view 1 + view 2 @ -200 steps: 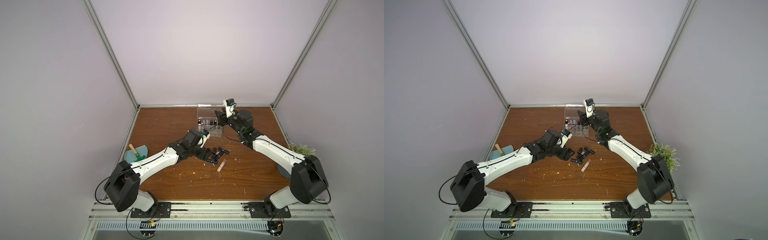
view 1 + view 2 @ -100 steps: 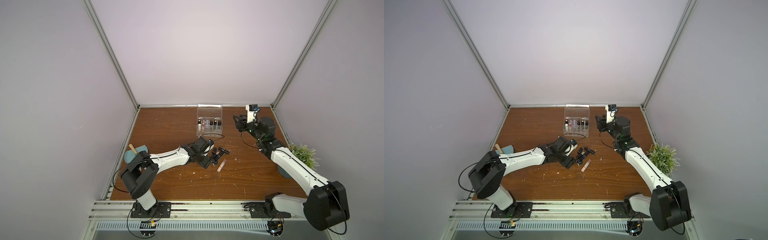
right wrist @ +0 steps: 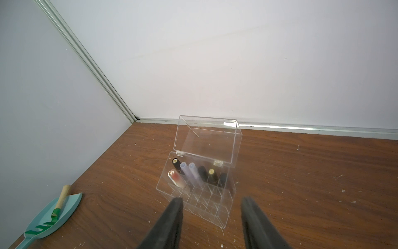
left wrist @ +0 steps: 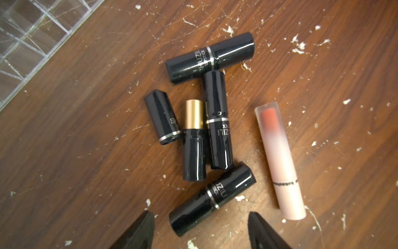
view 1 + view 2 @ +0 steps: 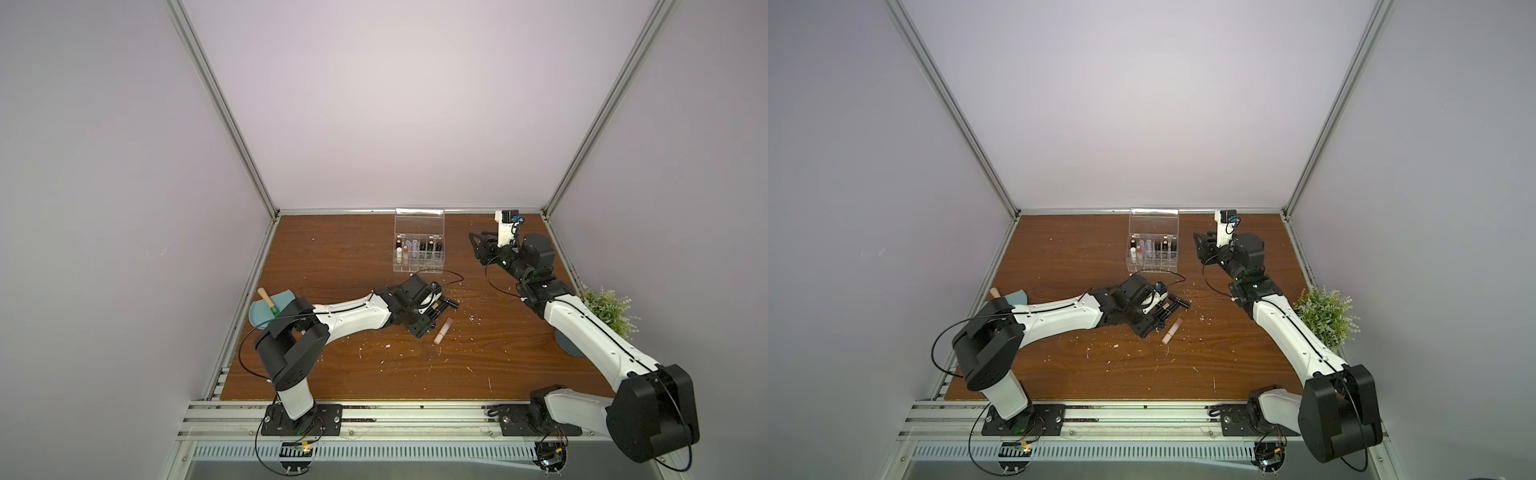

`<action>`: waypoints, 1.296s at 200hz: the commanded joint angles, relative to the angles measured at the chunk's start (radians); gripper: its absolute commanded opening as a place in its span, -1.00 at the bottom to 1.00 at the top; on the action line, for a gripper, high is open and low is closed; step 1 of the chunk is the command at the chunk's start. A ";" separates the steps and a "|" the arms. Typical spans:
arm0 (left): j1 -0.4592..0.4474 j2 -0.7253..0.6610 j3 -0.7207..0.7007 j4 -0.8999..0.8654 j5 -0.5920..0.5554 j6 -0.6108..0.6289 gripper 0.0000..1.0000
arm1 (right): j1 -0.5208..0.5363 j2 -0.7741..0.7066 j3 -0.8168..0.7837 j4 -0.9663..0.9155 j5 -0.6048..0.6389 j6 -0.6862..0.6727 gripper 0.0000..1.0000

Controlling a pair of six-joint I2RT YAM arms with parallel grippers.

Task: Arrange the lipsticks in the organizer
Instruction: Pick up the lipstick at the center of the board.

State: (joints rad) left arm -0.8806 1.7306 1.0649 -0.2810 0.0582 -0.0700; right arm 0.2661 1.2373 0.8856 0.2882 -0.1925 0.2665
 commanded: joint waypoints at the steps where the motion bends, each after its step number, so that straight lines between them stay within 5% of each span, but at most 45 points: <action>1: -0.012 0.020 -0.008 -0.014 -0.001 0.017 0.45 | -0.006 -0.032 0.002 0.021 -0.028 0.011 -0.01; 259: -0.029 0.052 -0.014 -0.032 0.005 0.015 -0.20 | -0.034 -0.072 0.001 -0.003 -0.051 0.025 -0.03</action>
State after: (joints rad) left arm -0.8928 1.8091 1.0630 -0.2687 0.0620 -0.0525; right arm 0.2379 1.1923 0.8856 0.2707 -0.2195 0.2790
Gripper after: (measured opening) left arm 0.406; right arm 0.488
